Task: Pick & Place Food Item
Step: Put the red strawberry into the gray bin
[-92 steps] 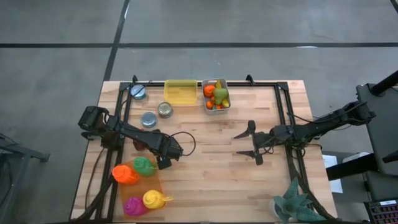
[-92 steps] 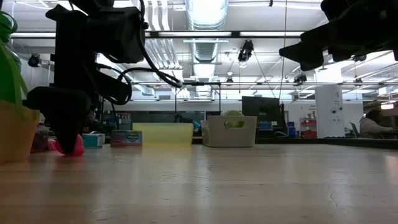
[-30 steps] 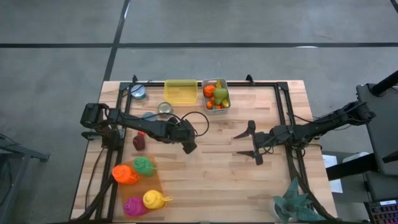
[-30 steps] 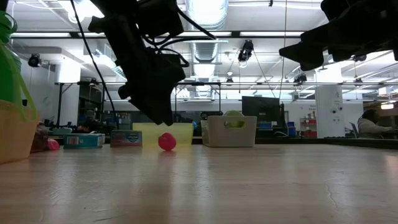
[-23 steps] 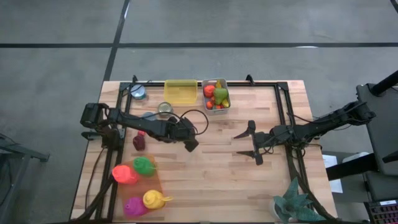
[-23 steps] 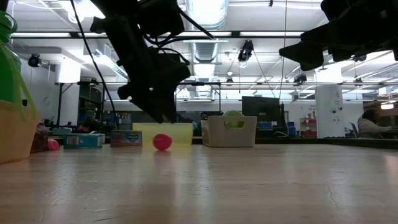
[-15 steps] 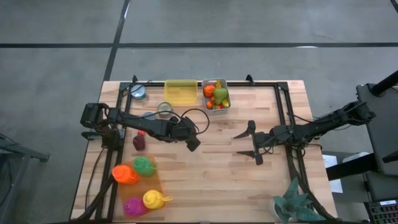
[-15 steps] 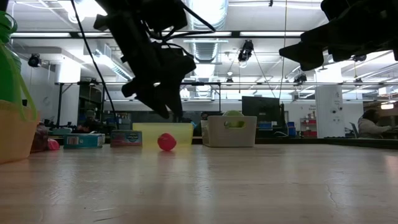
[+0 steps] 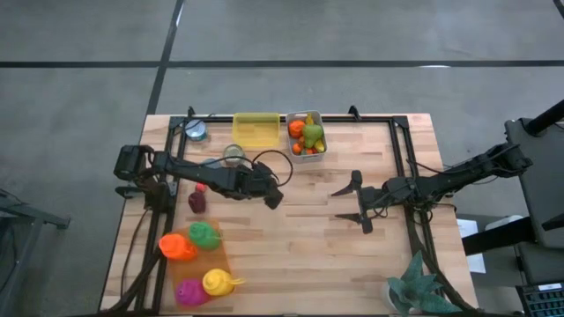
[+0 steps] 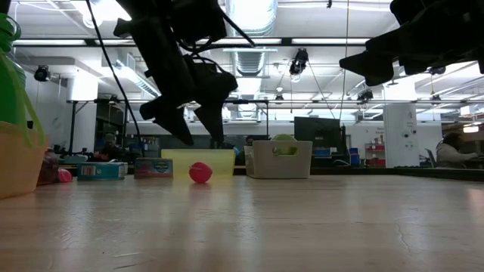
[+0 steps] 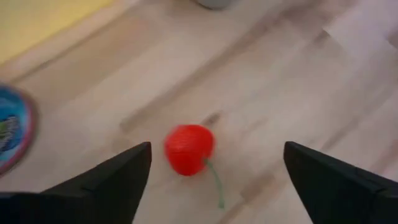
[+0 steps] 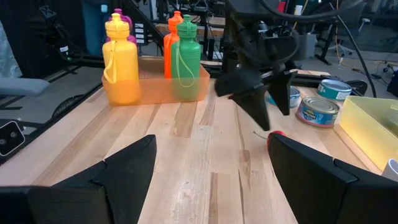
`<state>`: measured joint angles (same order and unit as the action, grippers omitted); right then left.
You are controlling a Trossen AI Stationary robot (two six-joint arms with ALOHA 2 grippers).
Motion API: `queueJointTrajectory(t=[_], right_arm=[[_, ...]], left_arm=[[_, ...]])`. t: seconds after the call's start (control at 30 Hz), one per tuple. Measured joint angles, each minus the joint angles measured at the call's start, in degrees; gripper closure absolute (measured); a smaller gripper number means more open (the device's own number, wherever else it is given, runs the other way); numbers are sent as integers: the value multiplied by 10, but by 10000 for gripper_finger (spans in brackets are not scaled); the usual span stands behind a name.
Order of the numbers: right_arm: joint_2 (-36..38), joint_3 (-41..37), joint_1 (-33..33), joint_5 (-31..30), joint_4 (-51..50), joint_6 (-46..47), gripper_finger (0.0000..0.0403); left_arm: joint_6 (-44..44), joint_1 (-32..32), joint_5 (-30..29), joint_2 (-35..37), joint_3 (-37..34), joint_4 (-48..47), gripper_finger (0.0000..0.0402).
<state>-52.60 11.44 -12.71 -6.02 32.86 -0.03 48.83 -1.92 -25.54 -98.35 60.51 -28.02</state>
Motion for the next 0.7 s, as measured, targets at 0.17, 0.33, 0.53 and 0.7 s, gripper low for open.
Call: queueJointTrajectory(t=[0.17,0.33,0.53,0.7], right_arm=[[0,0,0,0,0,0,97],[0,0,0,0,0,0,97],[0,0,0,0,0,0,97],[0,0,0,0,0,0,97]], left_arm=[[27,6,-38,-3,-6,-5,15],[28,6,-45,-3,-27,15,14],[50,6,-45,-19,-42,40,14],[53,6,-45,-36,-54,81,14]])
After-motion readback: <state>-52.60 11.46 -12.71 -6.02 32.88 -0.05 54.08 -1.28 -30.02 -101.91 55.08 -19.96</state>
